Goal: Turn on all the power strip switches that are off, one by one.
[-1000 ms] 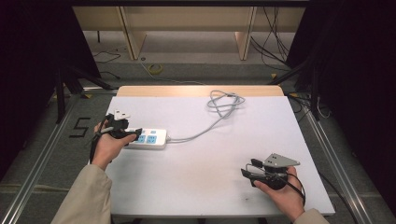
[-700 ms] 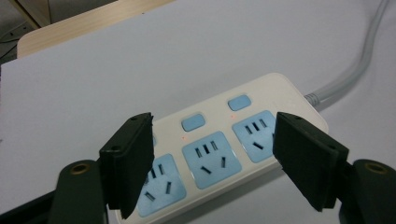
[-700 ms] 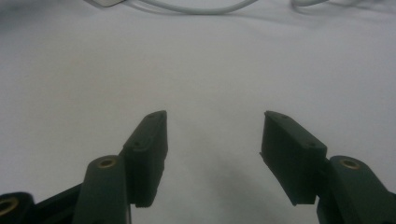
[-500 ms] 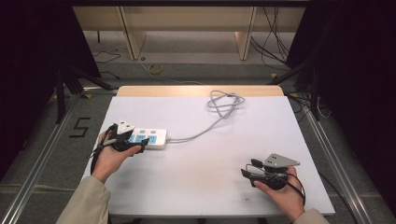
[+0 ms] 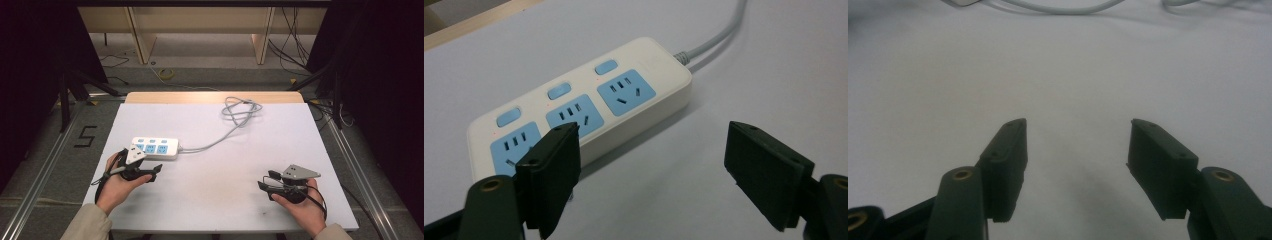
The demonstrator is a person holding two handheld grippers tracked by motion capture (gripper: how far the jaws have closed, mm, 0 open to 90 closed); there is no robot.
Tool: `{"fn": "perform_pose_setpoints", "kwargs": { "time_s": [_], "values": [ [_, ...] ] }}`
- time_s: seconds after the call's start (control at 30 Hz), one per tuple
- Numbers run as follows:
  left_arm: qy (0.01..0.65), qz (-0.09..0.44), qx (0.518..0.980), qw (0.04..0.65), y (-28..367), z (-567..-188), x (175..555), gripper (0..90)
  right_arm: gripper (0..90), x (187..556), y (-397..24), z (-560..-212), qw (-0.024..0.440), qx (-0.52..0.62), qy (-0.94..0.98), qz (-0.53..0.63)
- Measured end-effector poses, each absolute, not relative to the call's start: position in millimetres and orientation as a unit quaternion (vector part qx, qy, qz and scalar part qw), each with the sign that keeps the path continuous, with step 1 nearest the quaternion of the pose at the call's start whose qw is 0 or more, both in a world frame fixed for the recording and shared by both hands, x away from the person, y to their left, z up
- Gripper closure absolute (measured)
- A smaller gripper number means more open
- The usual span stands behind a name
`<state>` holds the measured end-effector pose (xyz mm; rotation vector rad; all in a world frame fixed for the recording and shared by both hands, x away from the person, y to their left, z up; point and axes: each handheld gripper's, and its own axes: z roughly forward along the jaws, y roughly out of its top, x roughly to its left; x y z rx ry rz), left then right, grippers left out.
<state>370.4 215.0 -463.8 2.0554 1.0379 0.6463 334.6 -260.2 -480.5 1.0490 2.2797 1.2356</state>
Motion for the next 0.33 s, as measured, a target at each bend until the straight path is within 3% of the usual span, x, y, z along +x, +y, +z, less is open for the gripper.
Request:
{"fn": "perform_pose_setpoints", "kwargs": {
  "time_s": [0.33],
  "values": [
    [0.376,0.225,0.819,0.370,188.7,-466.5,357.4,19.2,41.7,335.2,-259.9,-480.6,0.170,0.369,0.803,0.436]
  ]
}}
